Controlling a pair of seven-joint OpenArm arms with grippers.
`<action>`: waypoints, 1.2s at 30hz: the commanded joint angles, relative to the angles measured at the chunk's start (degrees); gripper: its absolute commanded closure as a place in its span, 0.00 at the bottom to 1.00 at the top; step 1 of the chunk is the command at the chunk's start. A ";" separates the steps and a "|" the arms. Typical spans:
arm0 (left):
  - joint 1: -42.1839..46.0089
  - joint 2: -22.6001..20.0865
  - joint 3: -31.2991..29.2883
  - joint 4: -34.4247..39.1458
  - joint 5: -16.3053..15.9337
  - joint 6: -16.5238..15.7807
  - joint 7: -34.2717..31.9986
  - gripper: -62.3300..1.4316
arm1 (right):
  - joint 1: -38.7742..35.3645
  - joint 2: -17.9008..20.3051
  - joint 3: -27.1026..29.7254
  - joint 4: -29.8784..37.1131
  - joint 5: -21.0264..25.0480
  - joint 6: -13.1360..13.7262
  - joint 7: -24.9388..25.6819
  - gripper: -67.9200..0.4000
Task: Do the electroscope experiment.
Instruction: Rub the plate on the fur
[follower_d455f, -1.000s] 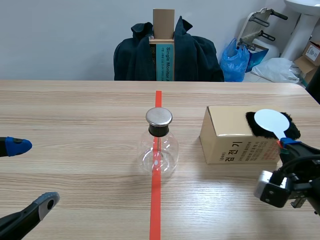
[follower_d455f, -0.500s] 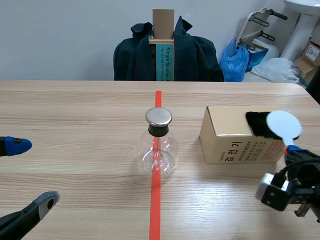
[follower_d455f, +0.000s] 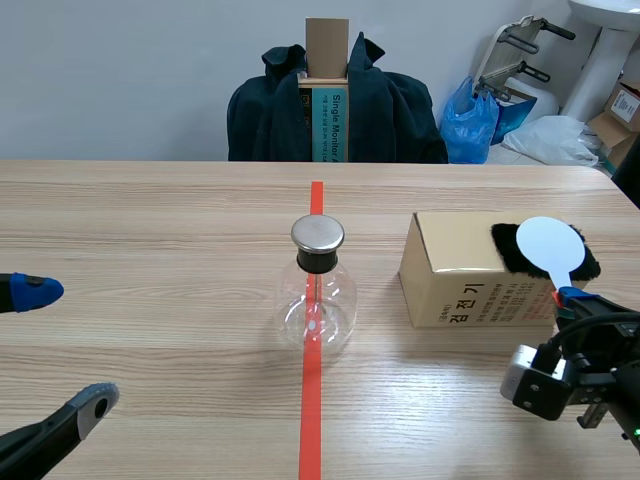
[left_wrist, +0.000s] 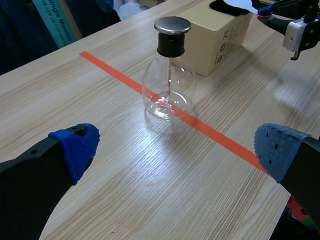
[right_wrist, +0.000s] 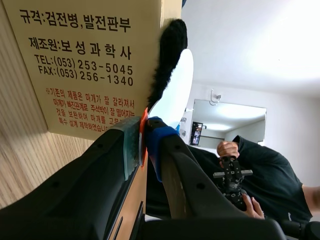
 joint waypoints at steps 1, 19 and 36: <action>-0.17 0.15 0.15 0.24 -0.44 -0.15 -0.81 0.00 | 0.31 0.35 -0.04 0.68 0.02 0.50 0.13 0.98; -0.17 0.15 0.15 0.24 -0.44 -0.15 -0.79 0.00 | -1.79 0.81 7.39 13.07 2.67 0.28 -3.78 0.98; -0.20 0.15 0.15 0.24 -0.35 -0.15 -0.61 0.00 | -2.08 0.79 15.52 32.63 6.51 0.28 -6.80 0.98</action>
